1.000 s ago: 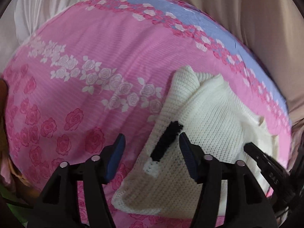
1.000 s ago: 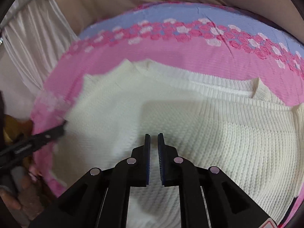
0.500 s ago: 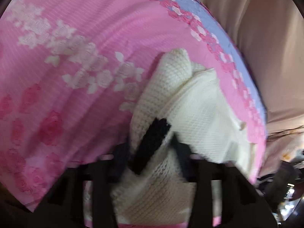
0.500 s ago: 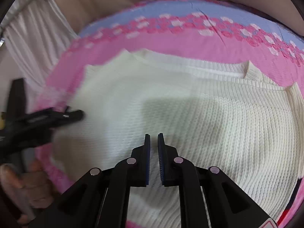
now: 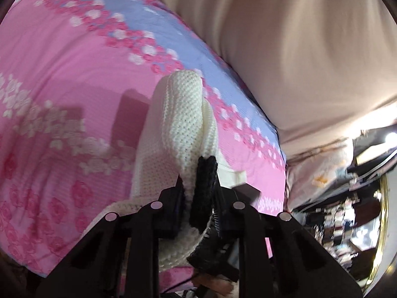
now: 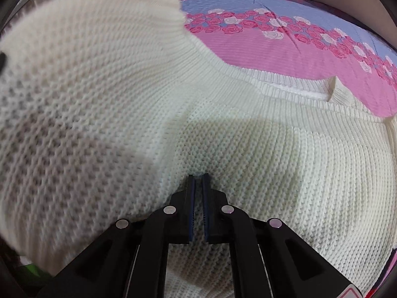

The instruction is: Fold small clothes

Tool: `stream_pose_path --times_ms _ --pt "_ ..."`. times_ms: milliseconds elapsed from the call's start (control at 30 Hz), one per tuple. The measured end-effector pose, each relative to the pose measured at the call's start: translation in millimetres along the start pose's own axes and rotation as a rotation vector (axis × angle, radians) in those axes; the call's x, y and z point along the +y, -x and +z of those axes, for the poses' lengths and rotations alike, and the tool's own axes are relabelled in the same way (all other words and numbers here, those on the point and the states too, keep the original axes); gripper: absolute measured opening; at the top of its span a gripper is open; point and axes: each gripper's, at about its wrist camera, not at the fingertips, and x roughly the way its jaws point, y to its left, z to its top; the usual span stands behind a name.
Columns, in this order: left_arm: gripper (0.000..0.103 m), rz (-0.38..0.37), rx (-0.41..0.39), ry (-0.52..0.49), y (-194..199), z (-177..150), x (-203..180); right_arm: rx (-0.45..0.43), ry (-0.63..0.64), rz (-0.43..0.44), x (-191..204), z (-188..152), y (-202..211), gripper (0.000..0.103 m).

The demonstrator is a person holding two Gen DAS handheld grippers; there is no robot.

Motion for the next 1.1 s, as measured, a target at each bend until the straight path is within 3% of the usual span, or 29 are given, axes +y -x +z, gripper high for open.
stream_pose_path --times_ms 167,267,333,433,533,633,733,800,833,867,933,1033,1100 --pt "0.019 0.025 0.045 -0.100 -26.0 -11.2 -36.8 -0.015 -0.119 0.134 -25.1 -8.3 11.3 0.004" --pt "0.019 0.045 0.068 -0.122 -41.2 -14.1 -47.0 -0.044 -0.223 0.235 -53.5 -34.9 49.3 0.013" --pt "0.019 0.060 0.084 -0.133 -51.6 -17.3 -54.2 -0.081 -0.216 0.236 -68.9 -61.4 83.8 0.016" --pt "0.019 0.075 0.128 -0.152 -72.9 -27.8 -65.2 -0.126 -0.249 0.241 -97.0 -110.5 134.7 0.030" --pt "0.019 0.084 0.193 -0.187 -103.3 -45.7 -83.2 -0.147 -0.321 0.213 -124.4 -150.6 168.5 0.031" --pt "0.019 0.098 0.270 -0.239 -138.7 -71.2 -104.9 -0.183 -0.401 0.180 -152.1 -172.2 188.1 0.033" --pt "0.018 0.097 0.382 -0.261 -187.4 -101.1 -115.7 -0.198 -0.481 0.207 -169.0 -182.5 189.7 0.039" --pt "0.018 0.117 0.402 -0.251 -194.0 -110.2 -123.1 -0.190 -0.496 0.204 -175.2 -185.0 192.0 0.039" --pt "0.019 0.097 0.384 -0.248 -187.7 -110.8 -126.0 -0.191 -0.484 0.192 -174.7 -183.3 194.9 0.041" --pt "0.020 0.078 0.331 -0.264 -171.5 -108.0 -132.4 -0.199 -0.466 0.180 -170.8 -181.9 199.3 0.050" --pt "0.026 0.107 0.216 -0.318 -139.7 -96.9 -142.6 -0.208 -0.444 0.183 -166.3 -180.8 201.7 0.062" --pt "0.042 0.220 0.011 -0.360 -87.0 -72.8 -141.1 -0.195 -0.390 0.232 -158.0 -161.5 195.4 0.062" --pt "0.043 0.316 -0.082 -0.360 -59.7 -61.0 -127.8 -0.181 -0.356 0.270 -145.7 -141.9 186.7 0.063"
